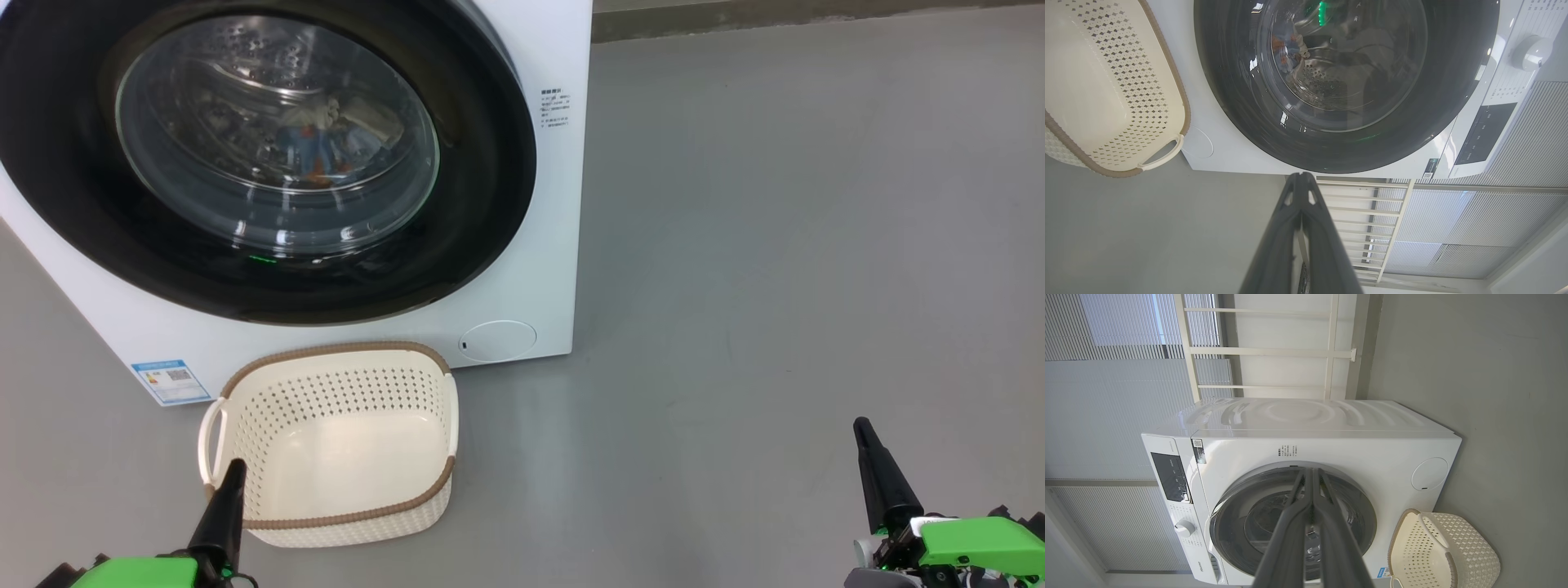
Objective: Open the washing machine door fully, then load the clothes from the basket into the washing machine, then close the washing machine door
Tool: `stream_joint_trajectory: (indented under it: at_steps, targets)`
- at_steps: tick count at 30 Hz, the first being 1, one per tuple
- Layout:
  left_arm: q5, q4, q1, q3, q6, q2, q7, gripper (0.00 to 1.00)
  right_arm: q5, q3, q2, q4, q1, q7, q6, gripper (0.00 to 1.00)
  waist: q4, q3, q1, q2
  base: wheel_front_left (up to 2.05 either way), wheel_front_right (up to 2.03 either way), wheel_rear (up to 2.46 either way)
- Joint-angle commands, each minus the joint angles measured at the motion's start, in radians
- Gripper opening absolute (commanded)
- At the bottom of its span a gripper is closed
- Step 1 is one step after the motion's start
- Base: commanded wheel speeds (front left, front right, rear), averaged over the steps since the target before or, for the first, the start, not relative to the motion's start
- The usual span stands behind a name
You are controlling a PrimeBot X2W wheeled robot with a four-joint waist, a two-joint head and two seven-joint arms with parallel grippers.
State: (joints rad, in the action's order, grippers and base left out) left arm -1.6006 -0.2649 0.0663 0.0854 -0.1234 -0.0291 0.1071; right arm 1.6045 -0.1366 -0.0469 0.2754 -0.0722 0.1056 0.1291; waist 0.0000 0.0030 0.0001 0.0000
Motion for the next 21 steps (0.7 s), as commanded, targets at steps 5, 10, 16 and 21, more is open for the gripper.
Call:
stream_joint_trajectory:
  at_steps: [5,10,16,21]
  targets:
    - [-0.008,0.020,0.042,0.028,-0.007,-0.021,0.006,0.00,0.003,0.022,-0.003,-0.031,-0.036,0.008,0.002,0.00,0.000,0.000,0.0000,0.0000,0.00,0.00,0.00]
    - [-0.008,0.020,0.042,0.028,-0.007,-0.021,0.006,0.00,0.004,0.022,-0.003,-0.031,-0.036,0.008,0.002,0.00,0.000,0.000,0.0000,0.0000,0.00,0.00,0.00]
    - [-0.008,0.020,0.042,0.028,-0.007,-0.021,0.006,0.00,0.004,0.022,-0.003,-0.031,-0.036,0.008,0.002,0.00,0.000,0.000,0.0000,0.0000,0.00,0.00,0.00]
    - [-0.008,0.020,0.042,0.028,-0.007,-0.021,0.006,0.00,0.004,0.022,-0.003,-0.031,-0.036,0.008,0.002,0.00,0.000,0.000,0.0000,0.0000,0.00,0.00,0.00]
